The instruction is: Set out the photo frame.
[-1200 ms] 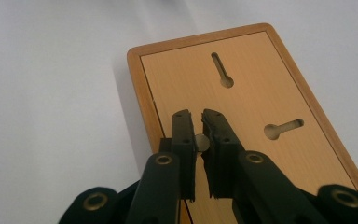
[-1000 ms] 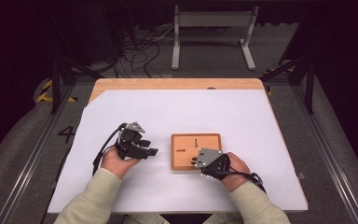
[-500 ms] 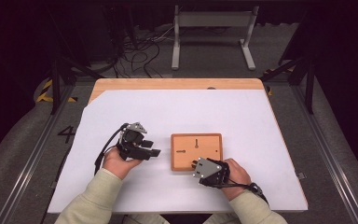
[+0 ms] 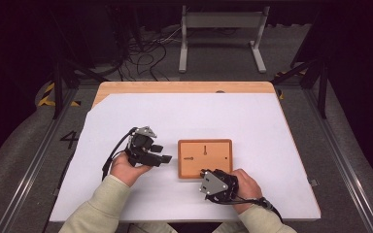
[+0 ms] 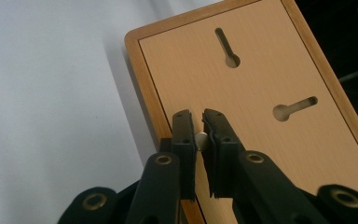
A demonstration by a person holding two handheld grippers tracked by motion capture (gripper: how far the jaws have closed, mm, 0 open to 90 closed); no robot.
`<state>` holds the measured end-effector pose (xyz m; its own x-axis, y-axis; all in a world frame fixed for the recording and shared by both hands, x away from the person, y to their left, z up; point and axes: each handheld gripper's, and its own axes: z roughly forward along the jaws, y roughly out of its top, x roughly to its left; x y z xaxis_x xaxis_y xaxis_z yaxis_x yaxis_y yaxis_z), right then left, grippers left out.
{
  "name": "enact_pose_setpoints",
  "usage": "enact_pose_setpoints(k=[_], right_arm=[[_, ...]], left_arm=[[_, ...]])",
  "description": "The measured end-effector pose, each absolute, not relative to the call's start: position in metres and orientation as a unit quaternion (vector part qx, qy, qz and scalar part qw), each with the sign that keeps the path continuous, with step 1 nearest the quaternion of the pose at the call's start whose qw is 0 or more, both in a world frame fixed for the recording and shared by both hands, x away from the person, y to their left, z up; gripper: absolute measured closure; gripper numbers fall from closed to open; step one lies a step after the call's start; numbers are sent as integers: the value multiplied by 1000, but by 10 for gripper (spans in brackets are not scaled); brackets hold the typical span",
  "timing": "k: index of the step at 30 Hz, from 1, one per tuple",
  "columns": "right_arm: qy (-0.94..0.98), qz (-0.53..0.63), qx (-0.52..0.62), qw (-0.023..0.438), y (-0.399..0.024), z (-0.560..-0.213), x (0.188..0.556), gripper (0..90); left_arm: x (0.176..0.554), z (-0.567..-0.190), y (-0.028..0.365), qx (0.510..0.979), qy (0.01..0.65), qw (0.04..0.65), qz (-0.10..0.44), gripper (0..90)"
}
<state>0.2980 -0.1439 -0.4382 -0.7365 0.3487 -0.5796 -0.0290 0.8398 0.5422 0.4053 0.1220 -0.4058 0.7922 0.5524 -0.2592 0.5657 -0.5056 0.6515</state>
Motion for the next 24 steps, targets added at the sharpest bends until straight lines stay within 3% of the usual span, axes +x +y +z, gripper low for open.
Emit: enact_pose_setpoints(k=[17, 24], right_arm=[[883, 260, 98, 379, -143, -446, 291, 831], [885, 252, 109, 376, -146, -449, 293, 843]], left_arm=[[426, -404, 94, 848, 318, 421, -42, 255], [438, -419, 78, 852, 321, 409, -52, 200]])
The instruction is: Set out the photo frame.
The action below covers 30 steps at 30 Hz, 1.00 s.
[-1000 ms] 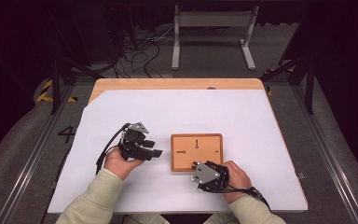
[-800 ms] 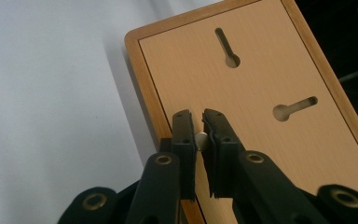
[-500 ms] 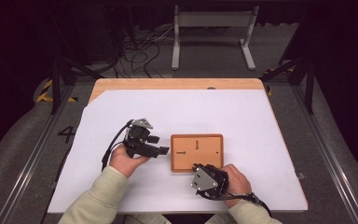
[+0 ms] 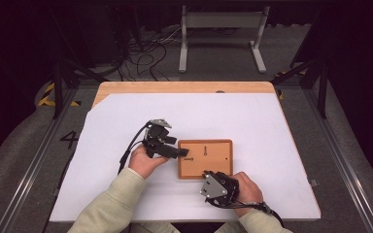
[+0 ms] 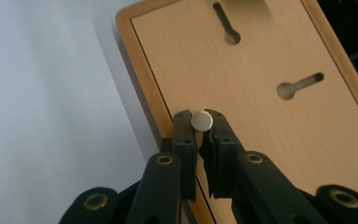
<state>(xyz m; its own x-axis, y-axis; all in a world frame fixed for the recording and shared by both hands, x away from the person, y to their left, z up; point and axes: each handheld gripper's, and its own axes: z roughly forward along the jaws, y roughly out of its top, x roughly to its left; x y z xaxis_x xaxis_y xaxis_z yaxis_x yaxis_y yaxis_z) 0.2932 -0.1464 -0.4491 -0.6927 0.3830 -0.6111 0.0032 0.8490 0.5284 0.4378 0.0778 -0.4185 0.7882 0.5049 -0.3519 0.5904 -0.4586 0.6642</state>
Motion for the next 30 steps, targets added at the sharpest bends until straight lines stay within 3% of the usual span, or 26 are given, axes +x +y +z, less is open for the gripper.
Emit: enact_pose_setpoints(k=[13, 24, 30], right_arm=[[883, 254, 113, 378, -147, -451, 292, 846], [881, 250, 108, 386, -147, -452, 291, 845], [882, 249, 107, 386, -147, -452, 289, 843]], left_arm=[[444, -433, 64, 852, 308, 414, -88, 184], [438, -431, 41, 868, 280, 401, -86, 182], [441, -429, 46, 860, 292, 405, -107, 295]])
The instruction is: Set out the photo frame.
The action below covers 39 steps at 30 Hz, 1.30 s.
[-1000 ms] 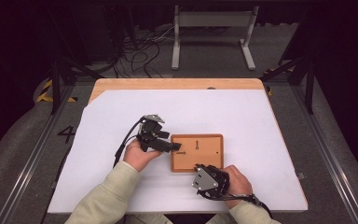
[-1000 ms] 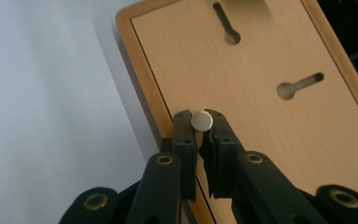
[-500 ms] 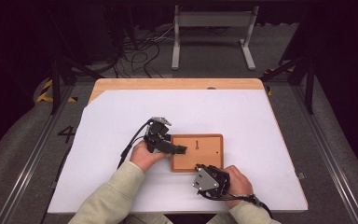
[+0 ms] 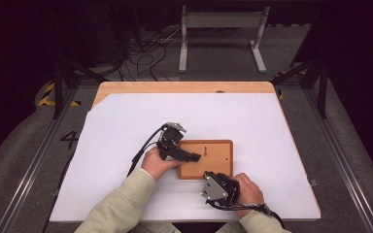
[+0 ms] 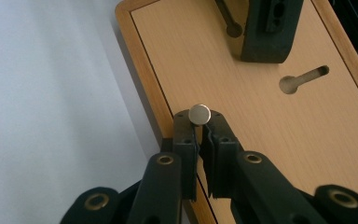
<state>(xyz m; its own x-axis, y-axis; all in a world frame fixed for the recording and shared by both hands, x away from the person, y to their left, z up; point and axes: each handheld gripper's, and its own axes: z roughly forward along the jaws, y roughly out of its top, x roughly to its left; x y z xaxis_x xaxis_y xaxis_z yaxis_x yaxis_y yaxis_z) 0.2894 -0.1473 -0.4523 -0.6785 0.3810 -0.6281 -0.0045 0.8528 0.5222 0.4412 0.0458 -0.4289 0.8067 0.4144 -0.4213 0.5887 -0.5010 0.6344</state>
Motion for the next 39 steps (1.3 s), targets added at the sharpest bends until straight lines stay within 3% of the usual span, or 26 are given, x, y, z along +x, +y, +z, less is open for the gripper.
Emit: enact_pose_setpoints(k=[3, 6, 8, 9, 14, 19, 32, 39], right_arm=[[883, 248, 105, 383, -148, -452, 290, 833], [897, 259, 97, 344, -152, -448, 293, 669], [901, 267, 96, 329, -153, -446, 294, 640], [899, 285, 91, 319, -155, -439, 292, 552], [888, 333, 97, 302, -165, -416, 287, 458], [864, 385, 119, 301, -192, -391, 278, 433], [811, 433, 204, 336, -258, -370, 285, 417], [785, 446, 227, 365, -273, -364, 286, 436]], left_arm=[[442, -428, 49, 857, 292, 409, -112, 343], [442, -426, 52, 858, 291, 409, -105, 370], [441, -425, 53, 859, 289, 410, -104, 372], [441, -425, 53, 859, 287, 411, -103, 387], [435, -417, 57, 861, 262, 423, -103, 454], [421, -409, 58, 875, 225, 421, -80, 506], [372, -393, 51, 917, 102, 386, -17, 669], [356, -389, 45, 926, 79, 370, -8, 667]])
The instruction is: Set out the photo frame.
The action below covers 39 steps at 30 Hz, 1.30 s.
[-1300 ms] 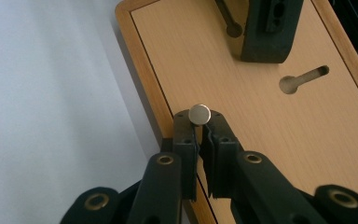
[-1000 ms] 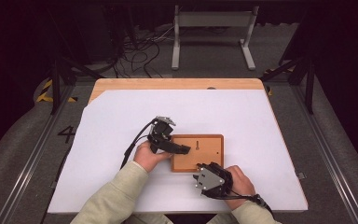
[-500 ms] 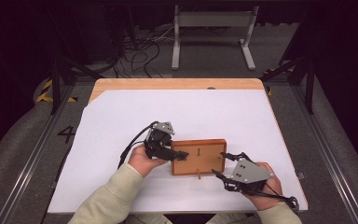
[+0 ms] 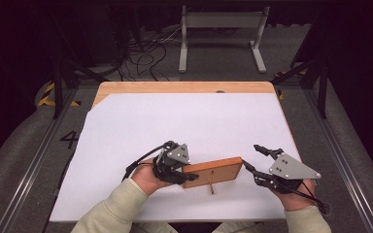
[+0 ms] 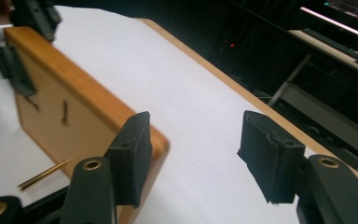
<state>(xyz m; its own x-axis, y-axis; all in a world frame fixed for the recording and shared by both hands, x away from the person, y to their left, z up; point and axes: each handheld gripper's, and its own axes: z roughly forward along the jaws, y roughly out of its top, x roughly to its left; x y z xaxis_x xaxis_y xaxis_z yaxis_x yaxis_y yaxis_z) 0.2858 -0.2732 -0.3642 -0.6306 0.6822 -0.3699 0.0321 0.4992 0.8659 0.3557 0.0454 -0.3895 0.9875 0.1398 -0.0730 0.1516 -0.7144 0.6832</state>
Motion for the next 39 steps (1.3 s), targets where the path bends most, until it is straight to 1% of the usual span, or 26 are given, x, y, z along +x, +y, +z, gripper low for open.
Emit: enact_pose_setpoints(k=[3, 8, 12, 16, 21, 22, 23, 24, 26, 28, 31, 32, 33, 34, 35, 36, 39], right_arm=[[781, 448, 233, 367, -275, -364, 286, 437], [771, 455, 240, 377, -278, -362, 285, 436], [769, 452, 241, 382, -279, -361, 285, 432], [770, 452, 239, 381, -279, -362, 285, 427], [773, 451, 242, 375, -279, -363, 285, 419], [774, 451, 242, 373, -279, -363, 286, 418], [774, 451, 242, 373, -279, -363, 286, 418], [775, 451, 242, 371, -279, -363, 286, 417], [775, 452, 242, 369, -279, -363, 286, 417], [775, 454, 245, 364, -280, -361, 285, 426], [777, 457, 254, 350, -281, -359, 285, 438], [784, 449, 264, 338, -282, -356, 284, 484], [784, 449, 264, 338, -282, -356, 284, 484], [793, 439, 267, 328, -284, -355, 282, 564], [793, 439, 267, 328, -284, -355, 282, 564], [796, 434, 270, 324, -285, -354, 281, 604], [809, 421, 275, 303, -291, -355, 277, 799]], left_arm=[[353, -388, 45, 928, 72, 366, -15, 630], [347, -387, 44, 930, 56, 362, -33, 617], [341, -389, 41, 935, 33, 350, -36, 557], [337, -391, 38, 939, 27, 340, -41, 511], [338, -393, 39, 938, 31, 338, -65, 440], [338, -393, 39, 938, 31, 338, -65, 410], [339, -392, 40, 937, 35, 340, -71, 410], [340, -392, 41, 937, 36, 341, -74, 337], [340, -388, 44, 932, 40, 351, -77, 293], [339, -384, 48, 929, 44, 359, -82, 264], [340, -380, 52, 926, 45, 367, -82, 247], [340, -376, 59, 919, 51, 383, -86, 246], [340, -376, 59, 919, 51, 383, -86, 248], [340, -374, 61, 916, 51, 388, -86, 254], [341, -372, 65, 913, 51, 394, -89, 254], [341, -370, 69, 909, 52, 403, -90, 266], [343, -365, 80, 901, 63, 419, -93, 293]])
